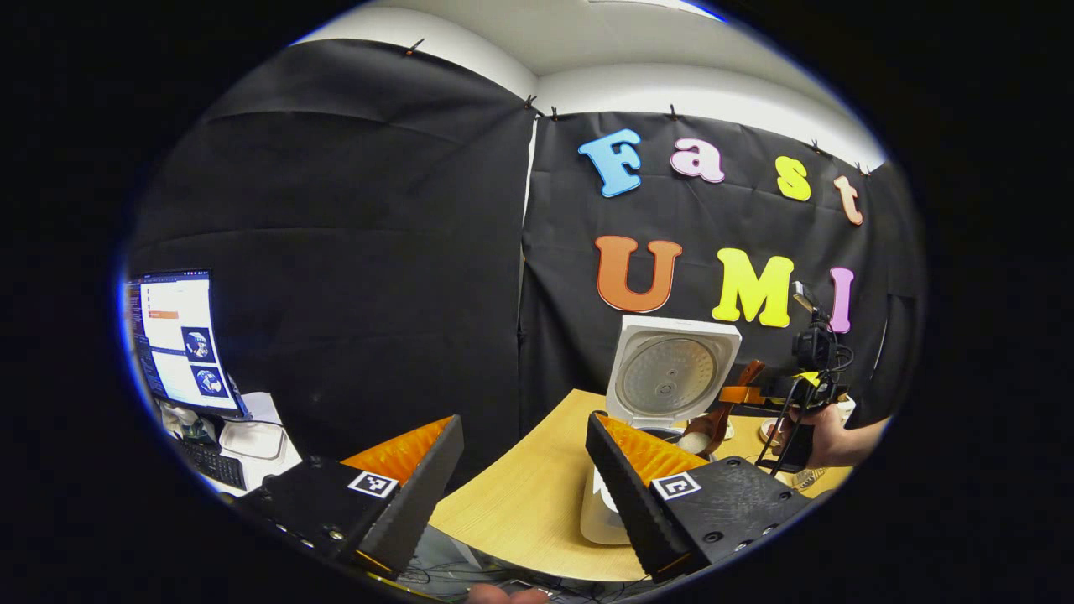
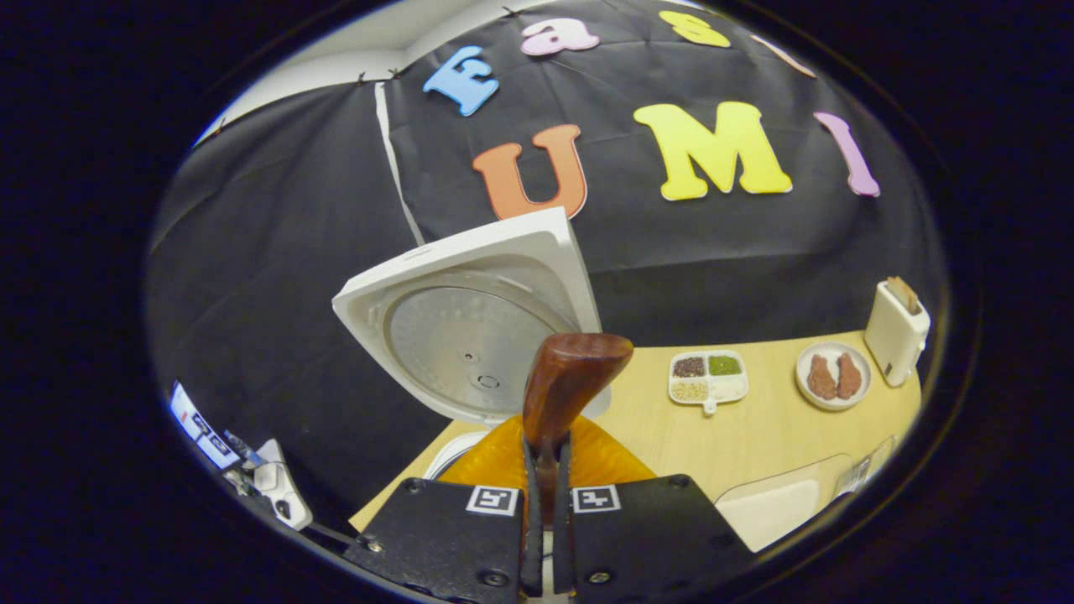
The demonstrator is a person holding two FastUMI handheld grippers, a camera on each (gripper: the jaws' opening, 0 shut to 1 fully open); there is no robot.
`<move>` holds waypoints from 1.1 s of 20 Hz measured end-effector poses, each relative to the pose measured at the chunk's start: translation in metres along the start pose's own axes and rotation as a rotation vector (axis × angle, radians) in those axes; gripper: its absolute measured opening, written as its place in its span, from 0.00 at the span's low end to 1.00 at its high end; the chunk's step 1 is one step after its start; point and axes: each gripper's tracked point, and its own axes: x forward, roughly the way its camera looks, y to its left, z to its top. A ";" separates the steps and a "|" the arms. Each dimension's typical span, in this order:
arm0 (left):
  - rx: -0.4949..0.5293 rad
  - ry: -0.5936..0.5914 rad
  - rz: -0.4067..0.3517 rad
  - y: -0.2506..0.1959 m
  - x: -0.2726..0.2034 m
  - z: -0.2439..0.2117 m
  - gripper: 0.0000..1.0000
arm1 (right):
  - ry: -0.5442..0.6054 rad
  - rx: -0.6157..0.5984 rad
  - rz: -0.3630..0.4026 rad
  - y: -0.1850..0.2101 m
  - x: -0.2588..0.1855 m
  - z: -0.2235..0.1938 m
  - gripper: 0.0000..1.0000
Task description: Close the left gripper, press the button to open the rice cooker; take a wooden spoon from the chopstick holder with the right hand, scoop a spoonful of rice and pour it into the rice cooker, then put the wooden spoon back into the chopstick holder.
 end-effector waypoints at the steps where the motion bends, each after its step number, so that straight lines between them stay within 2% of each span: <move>1: -0.003 0.001 -0.002 0.000 0.000 -0.001 0.95 | 0.000 -0.035 -0.006 0.003 0.000 0.001 0.10; 6: -0.008 0.011 -0.054 -0.011 0.001 -0.010 0.95 | 0.004 -0.221 -0.023 0.016 -0.001 0.007 0.10; 11: 0.014 -0.005 -0.093 -0.021 0.003 -0.011 0.95 | -0.067 -0.452 -0.022 0.039 -0.009 0.030 0.10; 15: 0.001 -0.022 -0.095 -0.020 0.004 -0.010 0.94 | -0.130 -0.601 -0.030 0.056 -0.022 0.043 0.10; 18: -0.044 -0.017 -0.095 -0.022 0.006 -0.015 0.95 | -0.143 -0.626 -0.016 0.063 -0.023 0.046 0.10; 22: -0.060 -0.019 -0.087 -0.021 0.004 -0.015 0.95 | -0.145 -0.569 -0.012 0.061 -0.029 0.052 0.10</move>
